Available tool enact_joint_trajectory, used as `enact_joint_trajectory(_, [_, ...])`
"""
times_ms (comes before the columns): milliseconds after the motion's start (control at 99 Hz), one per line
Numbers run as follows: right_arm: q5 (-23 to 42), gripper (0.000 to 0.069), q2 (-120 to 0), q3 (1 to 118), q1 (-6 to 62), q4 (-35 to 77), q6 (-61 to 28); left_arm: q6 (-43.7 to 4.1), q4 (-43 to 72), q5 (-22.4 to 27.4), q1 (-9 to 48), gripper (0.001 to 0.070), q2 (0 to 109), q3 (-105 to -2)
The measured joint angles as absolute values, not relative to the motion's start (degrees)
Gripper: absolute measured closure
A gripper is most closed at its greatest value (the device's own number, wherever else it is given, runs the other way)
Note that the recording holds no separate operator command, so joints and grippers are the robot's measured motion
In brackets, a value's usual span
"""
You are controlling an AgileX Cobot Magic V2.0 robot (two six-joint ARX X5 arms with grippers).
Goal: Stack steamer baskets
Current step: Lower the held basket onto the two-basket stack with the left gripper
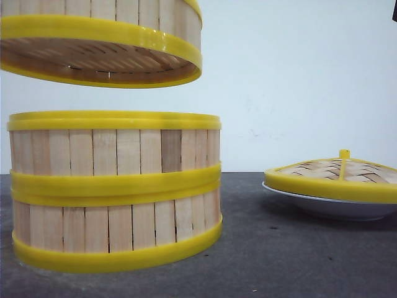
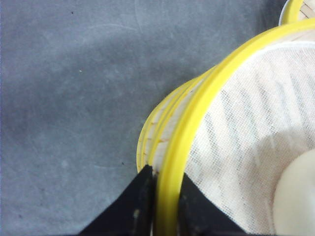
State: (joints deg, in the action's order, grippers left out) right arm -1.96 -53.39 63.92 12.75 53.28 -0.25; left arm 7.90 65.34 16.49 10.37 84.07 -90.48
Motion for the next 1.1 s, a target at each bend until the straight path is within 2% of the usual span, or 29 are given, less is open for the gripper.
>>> enact_joint_trajectory(374, [-2.46,0.0324,-53.39,63.92,12.75,53.34,-0.27,5.06,55.92,16.49,14.09,0.0681,82.67,-79.53])
enact_joint_trajectory(525, [-4.73,0.0324,-53.39,63.92,12.73,53.41,-0.3,4.34,53.36,16.62,14.26,0.0681,82.78,-79.33])
enact_joint_trajectory(1101, [-4.91,0.0324,-53.39,63.92,12.73,53.95,-1.52,3.33,51.64,16.78,14.06,0.0681,85.45,-79.35])
